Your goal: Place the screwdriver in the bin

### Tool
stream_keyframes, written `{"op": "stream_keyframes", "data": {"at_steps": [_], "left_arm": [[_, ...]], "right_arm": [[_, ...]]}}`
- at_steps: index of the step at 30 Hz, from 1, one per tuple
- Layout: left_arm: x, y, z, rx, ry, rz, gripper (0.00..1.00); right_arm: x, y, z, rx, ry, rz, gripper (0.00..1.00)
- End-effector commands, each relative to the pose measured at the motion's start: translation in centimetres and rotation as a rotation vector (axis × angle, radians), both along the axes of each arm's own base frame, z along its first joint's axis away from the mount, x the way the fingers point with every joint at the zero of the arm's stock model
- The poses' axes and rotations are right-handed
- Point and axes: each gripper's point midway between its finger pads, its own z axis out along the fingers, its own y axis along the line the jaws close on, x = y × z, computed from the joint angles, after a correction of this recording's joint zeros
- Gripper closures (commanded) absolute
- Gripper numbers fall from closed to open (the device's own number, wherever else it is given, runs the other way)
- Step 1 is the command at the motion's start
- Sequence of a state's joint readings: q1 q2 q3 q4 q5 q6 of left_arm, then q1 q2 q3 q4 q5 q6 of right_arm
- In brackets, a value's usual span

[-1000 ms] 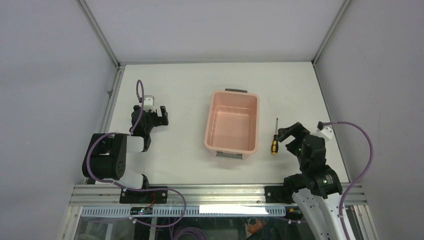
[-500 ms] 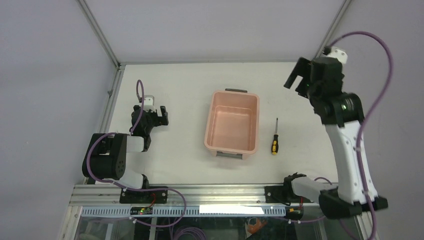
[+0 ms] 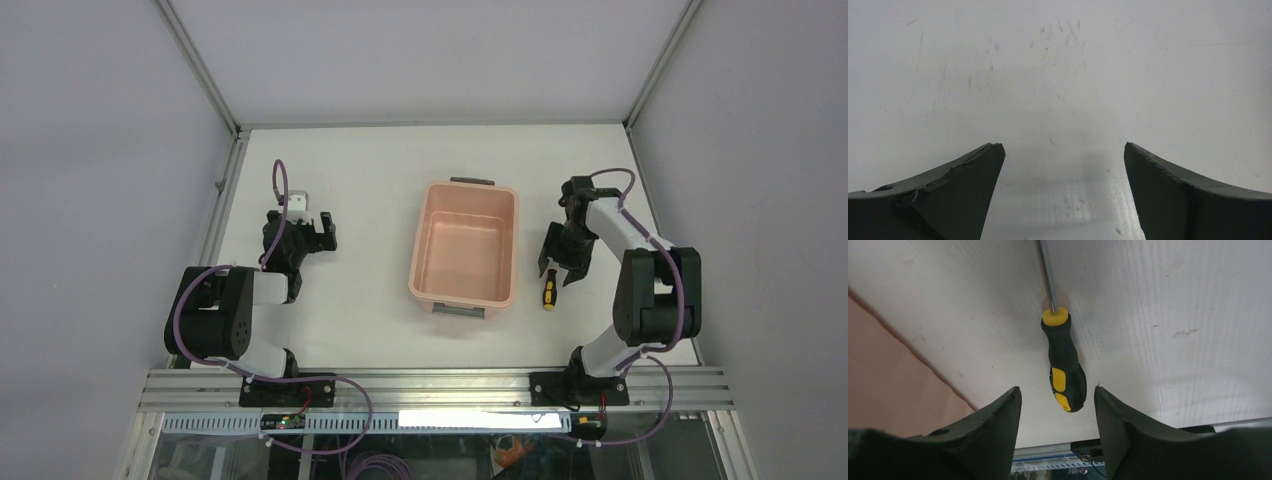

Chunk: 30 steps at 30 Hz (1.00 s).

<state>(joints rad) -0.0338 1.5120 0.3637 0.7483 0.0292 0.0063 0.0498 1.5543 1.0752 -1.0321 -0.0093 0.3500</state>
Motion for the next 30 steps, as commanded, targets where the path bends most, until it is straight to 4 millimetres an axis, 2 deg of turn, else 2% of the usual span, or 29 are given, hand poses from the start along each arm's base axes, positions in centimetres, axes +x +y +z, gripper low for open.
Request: {"op": "stream_keyframes", "data": {"at_steps": [1,4,6,9,11,12,13,17,20,24,27,30], "left_arm": [[1.3,-0.7,2.3,-0.021,-0.085,-0.015,0.01],[1.2,-0.7,2.2,-0.021,-0.083,-0.015,0.01],[1.2,-0.7,2.2,-0.021,-0.084,-0.015,0.01],[1.2,-0.7,2.2,-0.021,-0.084,-0.014,0.01],[1.2,-0.7,2.3,-0.021,-0.085,-0.015,0.01],[1.2,-0.7,2.3,-0.021,-0.085,-0.015,0.01],[1.2,-0.7,2.3,-0.021,-0.084,-0.015,0.01],[1.2,-0.7,2.2,-0.021,-0.084,-0.014,0.01],[1.2,-0.6,2.3,-0.021,-0.084,-0.014,0.01],[1.2,-0.7,2.3,-0.021,-0.085,-0.016,0.01],[1.2,-0.7,2.3,-0.021,-0.084,-0.016,0.01],[1.2,-0.7,2.2,-0.021,-0.084,-0.016,0.01]], "right_arm": [[1.4,1.0,-2.8,0.053,-0.024,-0.009,0.44],[1.4,0.3,-4.4,0.01,0.004,-0.015,0.48],[1.6,0.1,-4.9,-0.003,0.014,-0.016,0.54],[2.2,-0.7,-4.9,-0.05,0.011,-0.007,0.74],[2.3,-0.8,-4.3,-0.055,0.02,0.008,0.95],[2.3,-1.0,-3.6,-0.063,0.023,0.015,1.0],[2.4,-1.2,-2.5,-0.078,0.016,0.021,1.0],[2.3,-1.7,4.1,-0.111,-0.065,0.024,1.0],[1.1,-1.0,9.4,-0.075,-0.12,0.045,1.0],[-0.2,-0.4,14.3,-0.076,-0.164,0.067,1.0],[-0.6,1.3,16.6,-0.069,-0.206,0.093,1.0],[-0.5,4.9,17.4,-0.029,-0.262,0.154,1.0]]}}
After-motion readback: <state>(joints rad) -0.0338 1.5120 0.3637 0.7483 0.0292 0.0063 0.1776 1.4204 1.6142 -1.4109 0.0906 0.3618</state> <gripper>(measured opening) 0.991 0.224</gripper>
